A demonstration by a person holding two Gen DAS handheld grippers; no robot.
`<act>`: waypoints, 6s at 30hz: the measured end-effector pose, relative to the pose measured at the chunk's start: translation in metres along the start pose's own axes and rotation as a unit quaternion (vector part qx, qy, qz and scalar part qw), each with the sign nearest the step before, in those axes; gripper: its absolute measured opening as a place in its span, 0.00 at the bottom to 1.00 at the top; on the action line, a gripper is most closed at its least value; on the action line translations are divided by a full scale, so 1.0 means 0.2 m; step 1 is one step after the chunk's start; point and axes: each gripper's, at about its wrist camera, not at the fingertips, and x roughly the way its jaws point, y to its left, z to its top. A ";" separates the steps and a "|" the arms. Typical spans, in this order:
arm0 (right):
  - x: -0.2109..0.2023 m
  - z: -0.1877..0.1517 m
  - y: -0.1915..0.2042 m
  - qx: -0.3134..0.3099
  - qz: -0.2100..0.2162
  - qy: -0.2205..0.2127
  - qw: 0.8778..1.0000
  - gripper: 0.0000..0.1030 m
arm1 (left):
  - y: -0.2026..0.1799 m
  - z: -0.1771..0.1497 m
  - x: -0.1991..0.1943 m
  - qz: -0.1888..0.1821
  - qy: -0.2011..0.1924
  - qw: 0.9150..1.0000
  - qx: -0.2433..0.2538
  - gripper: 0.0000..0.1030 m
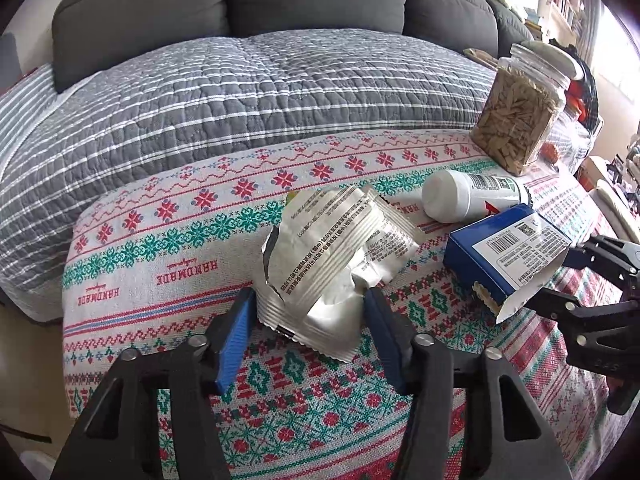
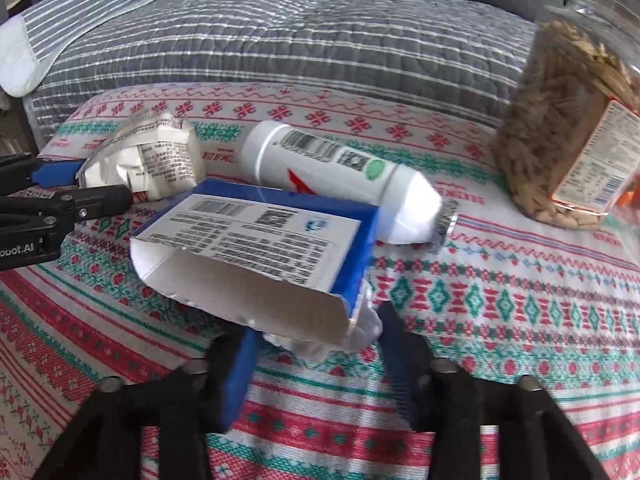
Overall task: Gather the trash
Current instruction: 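Grasp the white wrapper with the left tool while the right tool grasps the crumpled tissue, then carry the white wrapper to the bucket and release it from the left tool, then lower the tissue over the bucket and open the right tool, then grasp the blue-and-white carton with the right tool, then grasp the white bottle on the tablecloth with the left tool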
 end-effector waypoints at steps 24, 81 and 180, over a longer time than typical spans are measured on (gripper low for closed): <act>-0.57 -0.11 0.19 -0.001 -0.009 0.034 0.999 0.25 | -0.04 -0.22 -0.61 -0.038 0.034 0.998 -0.047 0.20; -0.44 -0.02 1.41 -0.044 0.119 0.064 0.990 0.25 | 1.04 -1.04 -1.17 0.168 0.109 0.949 -0.243 0.81; -0.09 0.07 -0.01 -0.030 0.032 0.092 0.995 0.57 | 0.24 -0.43 -0.81 0.124 0.082 0.985 -0.083 0.91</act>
